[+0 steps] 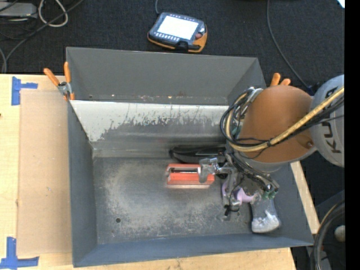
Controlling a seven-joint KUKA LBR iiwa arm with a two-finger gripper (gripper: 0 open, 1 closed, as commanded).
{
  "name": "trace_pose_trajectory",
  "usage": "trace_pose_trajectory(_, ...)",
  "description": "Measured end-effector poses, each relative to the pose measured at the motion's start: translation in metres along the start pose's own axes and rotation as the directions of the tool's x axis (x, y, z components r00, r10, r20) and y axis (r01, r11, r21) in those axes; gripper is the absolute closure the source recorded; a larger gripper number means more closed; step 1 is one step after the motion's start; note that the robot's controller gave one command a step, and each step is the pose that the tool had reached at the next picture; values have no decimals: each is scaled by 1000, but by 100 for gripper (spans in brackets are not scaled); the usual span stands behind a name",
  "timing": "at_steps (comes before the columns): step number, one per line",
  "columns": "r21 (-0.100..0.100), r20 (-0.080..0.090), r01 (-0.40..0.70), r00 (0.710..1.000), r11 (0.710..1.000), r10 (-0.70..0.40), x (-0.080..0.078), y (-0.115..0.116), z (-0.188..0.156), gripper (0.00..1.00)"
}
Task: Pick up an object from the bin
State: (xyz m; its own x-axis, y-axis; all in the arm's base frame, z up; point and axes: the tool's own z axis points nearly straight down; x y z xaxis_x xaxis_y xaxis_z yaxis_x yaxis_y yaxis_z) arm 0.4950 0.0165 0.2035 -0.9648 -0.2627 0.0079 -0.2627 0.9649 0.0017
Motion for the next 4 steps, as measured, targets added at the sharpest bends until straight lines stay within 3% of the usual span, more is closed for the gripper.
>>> trace_pose_trajectory(1,-1,1,0,1000,1000,0,0,1,0,0)
trace_pose_trajectory(2,-2,-4,-200,980,980,200,5,-1,67,0)
trace_pose_trajectory(3,-1,0,50,999,999,-50,9,-13,75,0)
trace_pose_trajectory(4,0,-8,-389,921,921,389,-1,57,118,0)
